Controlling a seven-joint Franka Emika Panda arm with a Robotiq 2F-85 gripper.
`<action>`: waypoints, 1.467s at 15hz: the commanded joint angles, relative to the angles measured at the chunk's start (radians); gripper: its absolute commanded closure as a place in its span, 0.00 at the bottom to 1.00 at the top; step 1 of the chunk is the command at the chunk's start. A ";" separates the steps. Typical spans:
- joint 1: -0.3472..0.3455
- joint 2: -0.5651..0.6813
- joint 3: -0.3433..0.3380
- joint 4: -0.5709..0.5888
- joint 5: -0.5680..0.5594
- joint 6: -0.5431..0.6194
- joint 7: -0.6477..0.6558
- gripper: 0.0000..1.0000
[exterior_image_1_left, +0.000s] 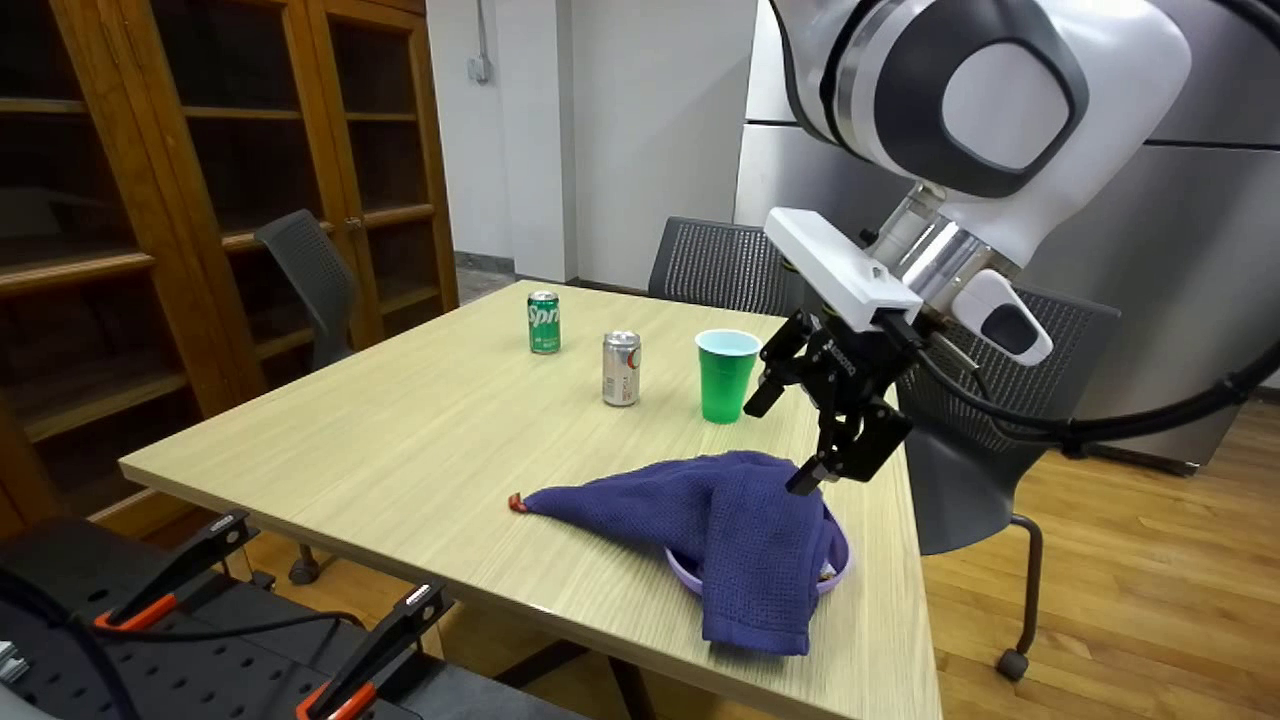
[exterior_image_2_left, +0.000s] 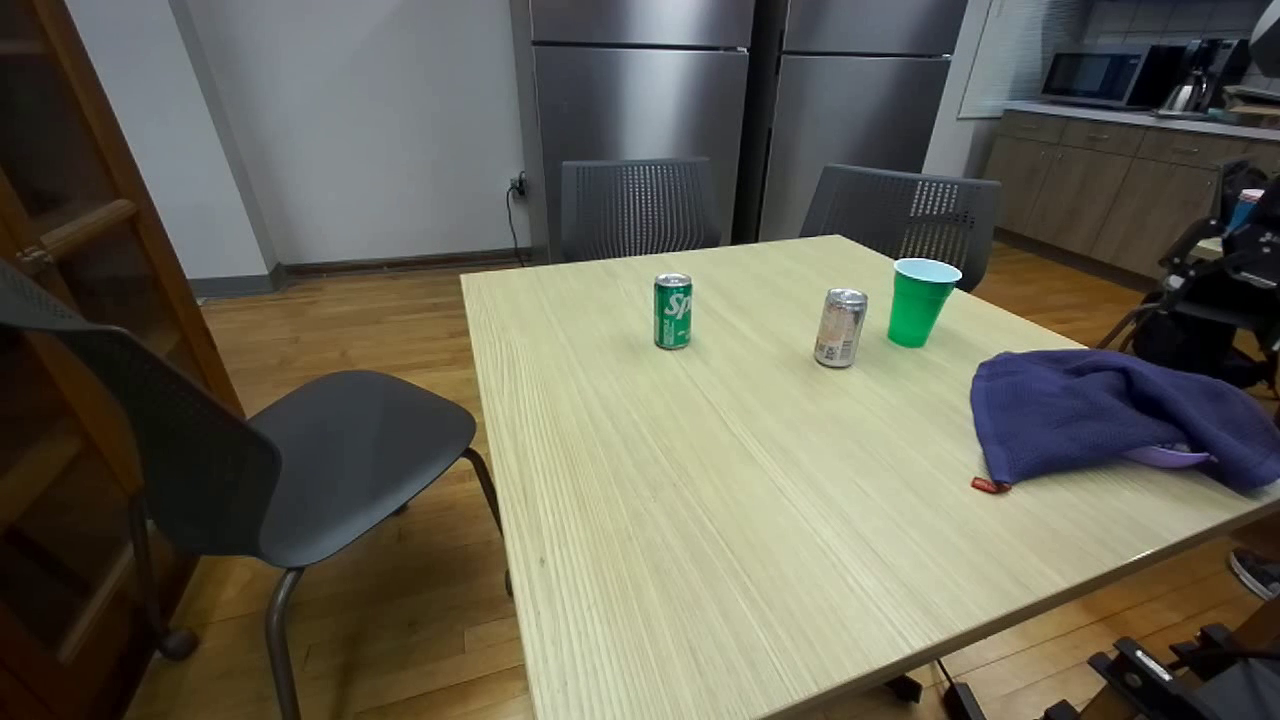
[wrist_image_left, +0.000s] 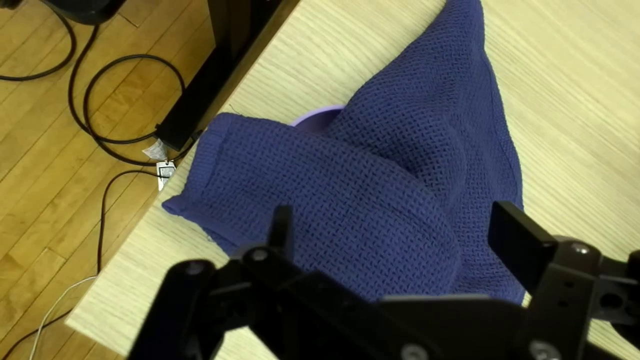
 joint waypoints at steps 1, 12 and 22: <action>-0.007 0.032 0.011 0.025 -0.040 -0.025 0.029 0.00; -0.051 0.106 0.004 0.022 -0.050 -0.021 0.011 0.00; -0.061 0.128 0.015 0.060 -0.055 -0.019 0.010 0.00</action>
